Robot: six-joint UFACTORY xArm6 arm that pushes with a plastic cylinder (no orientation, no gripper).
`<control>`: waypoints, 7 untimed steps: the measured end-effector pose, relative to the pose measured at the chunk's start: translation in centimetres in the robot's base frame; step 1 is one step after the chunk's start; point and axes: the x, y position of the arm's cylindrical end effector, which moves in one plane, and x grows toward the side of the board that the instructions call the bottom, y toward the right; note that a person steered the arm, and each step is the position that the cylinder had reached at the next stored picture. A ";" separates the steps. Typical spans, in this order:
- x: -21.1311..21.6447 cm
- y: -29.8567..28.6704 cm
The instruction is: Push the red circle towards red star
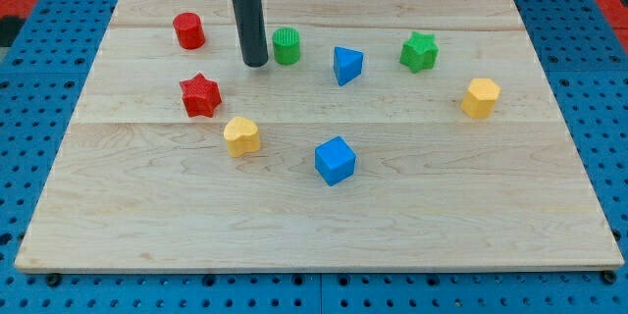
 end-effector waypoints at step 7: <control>-9.6 -14.9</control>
